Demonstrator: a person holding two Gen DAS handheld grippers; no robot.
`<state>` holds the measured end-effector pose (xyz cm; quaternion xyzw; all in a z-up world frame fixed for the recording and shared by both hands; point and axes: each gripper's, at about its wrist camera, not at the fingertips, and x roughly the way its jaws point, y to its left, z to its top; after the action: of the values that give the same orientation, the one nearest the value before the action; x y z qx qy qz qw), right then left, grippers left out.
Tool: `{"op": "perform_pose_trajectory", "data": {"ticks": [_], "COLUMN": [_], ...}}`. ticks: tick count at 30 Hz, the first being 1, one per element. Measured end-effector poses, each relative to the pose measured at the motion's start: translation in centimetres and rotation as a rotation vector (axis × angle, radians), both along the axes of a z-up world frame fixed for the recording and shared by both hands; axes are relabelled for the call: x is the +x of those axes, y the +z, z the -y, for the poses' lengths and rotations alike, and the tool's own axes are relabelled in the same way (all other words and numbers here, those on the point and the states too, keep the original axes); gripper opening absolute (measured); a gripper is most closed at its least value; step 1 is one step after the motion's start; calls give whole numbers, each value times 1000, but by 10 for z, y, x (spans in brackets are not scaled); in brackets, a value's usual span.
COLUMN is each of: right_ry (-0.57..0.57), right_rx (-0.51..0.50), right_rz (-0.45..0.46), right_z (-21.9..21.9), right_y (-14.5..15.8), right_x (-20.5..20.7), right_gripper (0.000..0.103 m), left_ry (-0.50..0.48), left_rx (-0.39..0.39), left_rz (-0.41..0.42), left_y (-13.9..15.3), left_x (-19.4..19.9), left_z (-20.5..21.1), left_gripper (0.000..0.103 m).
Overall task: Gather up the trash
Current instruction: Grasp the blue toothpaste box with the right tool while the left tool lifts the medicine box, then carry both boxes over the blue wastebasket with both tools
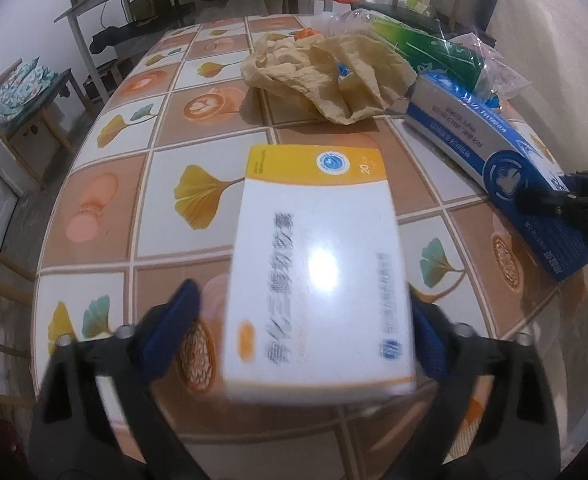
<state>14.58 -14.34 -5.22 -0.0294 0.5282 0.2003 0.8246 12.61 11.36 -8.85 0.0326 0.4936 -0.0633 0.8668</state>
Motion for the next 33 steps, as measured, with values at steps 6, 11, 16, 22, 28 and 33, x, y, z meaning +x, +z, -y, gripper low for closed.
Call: {"op": "perform_pose_trajectory", "data": {"ticks": [6, 11, 16, 22, 28, 33], "right_ry": [-13, -33, -66, -272, -644, -938], "right_rx": [76, 180, 313, 414, 428, 403], "right_rz": [6, 33, 70, 152, 180, 107], "right_z": [22, 50, 86, 173, 294, 379], "right_y": [7, 22, 40, 56, 33, -12], "right_x": [-26, -50, -82, -131, -191, -234], "right_gripper": [34, 34, 34, 34, 34, 34], "left_ry": [20, 35, -25, -217, -518, -693], "left_rx": [14, 15, -10, -73, -129, -177], "left_rz": [-30, -22, 35, 91, 62, -93], "left_y": [5, 18, 53, 91, 105, 80], "left_x": [-10, -24, -44, -49, -29, -9], "left_z": [-2, 3, 32, 106, 239, 356], "left_gripper": [70, 69, 69, 69, 69, 69]}}
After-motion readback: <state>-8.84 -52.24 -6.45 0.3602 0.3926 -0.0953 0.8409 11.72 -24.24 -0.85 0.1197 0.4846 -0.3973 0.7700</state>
